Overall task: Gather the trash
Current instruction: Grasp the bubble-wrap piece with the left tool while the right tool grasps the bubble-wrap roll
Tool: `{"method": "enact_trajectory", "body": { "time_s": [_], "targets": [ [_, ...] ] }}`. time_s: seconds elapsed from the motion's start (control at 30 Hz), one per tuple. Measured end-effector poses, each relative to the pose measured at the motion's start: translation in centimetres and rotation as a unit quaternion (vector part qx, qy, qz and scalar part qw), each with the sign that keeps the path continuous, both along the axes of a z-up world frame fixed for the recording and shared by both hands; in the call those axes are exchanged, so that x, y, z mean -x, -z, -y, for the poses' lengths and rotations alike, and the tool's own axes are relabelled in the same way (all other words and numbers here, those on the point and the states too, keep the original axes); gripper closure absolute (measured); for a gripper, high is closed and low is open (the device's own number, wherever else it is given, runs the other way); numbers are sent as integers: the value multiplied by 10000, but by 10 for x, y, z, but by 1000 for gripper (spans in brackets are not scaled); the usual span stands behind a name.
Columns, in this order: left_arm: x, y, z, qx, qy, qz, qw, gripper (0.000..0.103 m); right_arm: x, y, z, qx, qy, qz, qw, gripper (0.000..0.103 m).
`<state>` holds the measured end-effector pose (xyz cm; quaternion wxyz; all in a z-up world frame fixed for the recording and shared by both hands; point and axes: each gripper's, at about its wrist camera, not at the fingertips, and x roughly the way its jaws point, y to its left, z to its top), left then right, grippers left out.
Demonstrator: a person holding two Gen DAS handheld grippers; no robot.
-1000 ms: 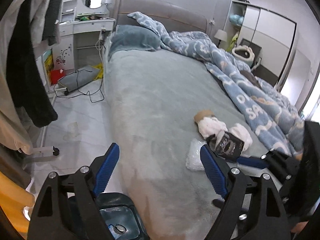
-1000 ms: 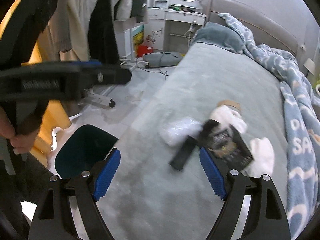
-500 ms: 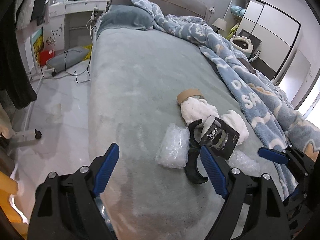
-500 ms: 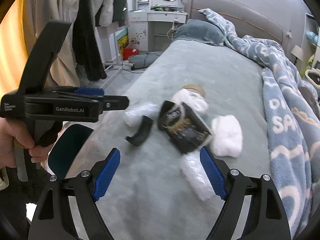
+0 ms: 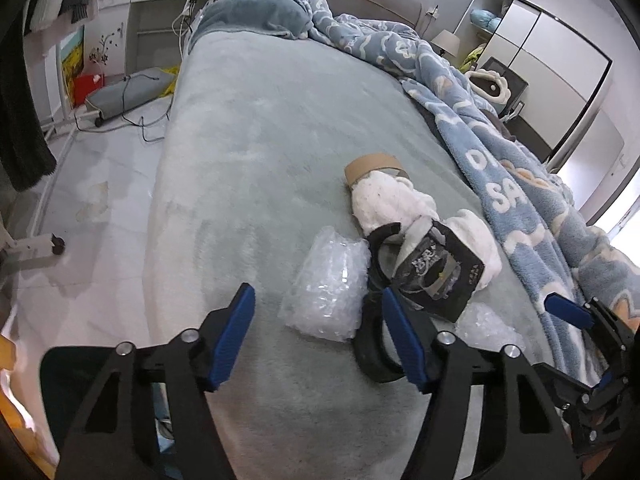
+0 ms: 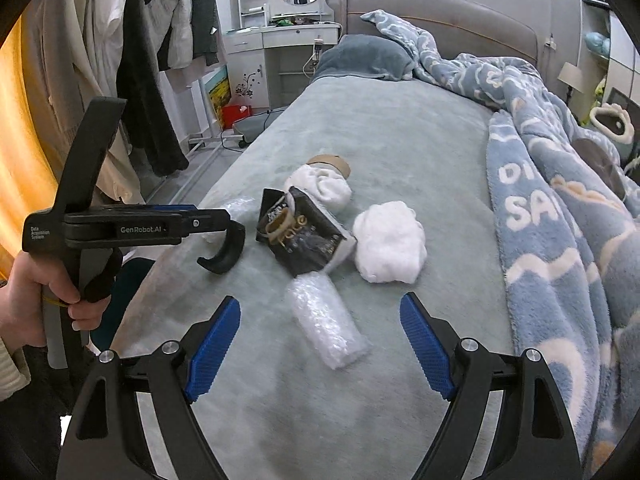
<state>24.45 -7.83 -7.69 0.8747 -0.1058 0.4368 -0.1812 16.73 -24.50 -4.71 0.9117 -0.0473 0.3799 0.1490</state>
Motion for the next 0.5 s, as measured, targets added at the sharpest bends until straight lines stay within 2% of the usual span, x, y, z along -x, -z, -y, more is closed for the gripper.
{"method": "enact_trajectory", "body": {
  "time_s": [0.17, 0.33, 0.4, 0.5],
  "targets": [
    [0, 0, -1, 306, -56, -20, 9995, 39, 2, 0, 7, -15, 60, -7, 10000, 20],
    [-3, 3, -8, 399, -242, -145, 9988, 50, 3, 1, 12, -30, 116, -17, 9999, 20],
    [-5, 5, -12, 465, -299, -207, 9983, 52, 3, 1, 13, -29, 122, -20, 9999, 20],
    [-5, 6, -13, 514, -251, -252, 9980, 60, 1, 3, 14, -17, 119, -53, 9999, 20]
  ]
}}
